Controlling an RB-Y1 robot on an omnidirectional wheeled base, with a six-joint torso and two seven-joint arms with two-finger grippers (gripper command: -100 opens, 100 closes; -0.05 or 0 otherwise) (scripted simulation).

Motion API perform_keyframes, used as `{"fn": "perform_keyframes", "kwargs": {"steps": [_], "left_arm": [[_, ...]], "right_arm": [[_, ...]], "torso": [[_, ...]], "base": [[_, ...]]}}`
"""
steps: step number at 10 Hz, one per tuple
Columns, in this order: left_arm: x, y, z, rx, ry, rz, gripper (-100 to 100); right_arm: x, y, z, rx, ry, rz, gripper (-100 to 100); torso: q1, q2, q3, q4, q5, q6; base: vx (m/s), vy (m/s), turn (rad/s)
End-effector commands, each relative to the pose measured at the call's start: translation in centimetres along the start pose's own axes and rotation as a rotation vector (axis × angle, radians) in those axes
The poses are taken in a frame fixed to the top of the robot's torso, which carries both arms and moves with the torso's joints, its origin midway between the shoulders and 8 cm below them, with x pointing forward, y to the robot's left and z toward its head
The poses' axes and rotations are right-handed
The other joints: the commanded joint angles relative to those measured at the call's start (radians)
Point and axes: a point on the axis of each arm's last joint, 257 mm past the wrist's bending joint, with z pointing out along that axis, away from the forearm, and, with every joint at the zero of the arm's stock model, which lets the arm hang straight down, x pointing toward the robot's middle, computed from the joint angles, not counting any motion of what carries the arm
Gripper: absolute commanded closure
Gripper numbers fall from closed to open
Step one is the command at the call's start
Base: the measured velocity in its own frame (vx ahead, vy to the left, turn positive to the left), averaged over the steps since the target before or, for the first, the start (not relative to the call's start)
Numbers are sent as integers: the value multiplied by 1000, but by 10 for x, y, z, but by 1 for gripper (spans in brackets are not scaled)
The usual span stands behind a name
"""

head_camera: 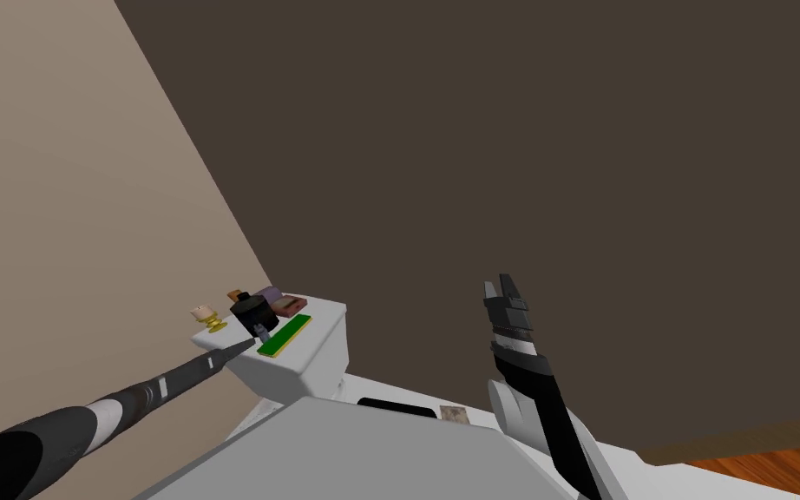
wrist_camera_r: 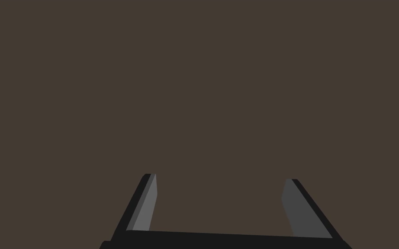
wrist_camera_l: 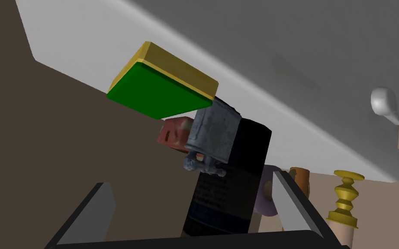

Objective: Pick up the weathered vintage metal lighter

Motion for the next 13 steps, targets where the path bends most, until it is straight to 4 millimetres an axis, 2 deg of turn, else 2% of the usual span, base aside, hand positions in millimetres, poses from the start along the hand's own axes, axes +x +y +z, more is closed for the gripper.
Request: {"fn": "perform_keyframes", "kwargs": {"steps": [1,5,7,11,13], "left_arm": [[1,5,-2,-23,18,17,-100],[7,5,-3,-81,104,116,-100],[16,-5,-2,-79,145,150,-100],[39,-39,-5,-31,213,183,-100],[39,-40,-4,-31,214,182,-100]], "right_arm": [[0,0,0,0,0,0,0],[0,0,0,0,0,0,0],[0,0,0,0,0,0,0],[0,0,0,0,0,0,0],[0,0,0,0,0,0,0]], "torso": [[0,0,0,0,0,0],[2,0,0,0,1,0],[2,-1,-1,0,1,0],[3,0,0,0,1,0],[4,1,1,0,1,-1]], "base": [[38,51,-35],[41,70,-54],[46,98,-38],[31,102,-16],[13,64,-12]]}}
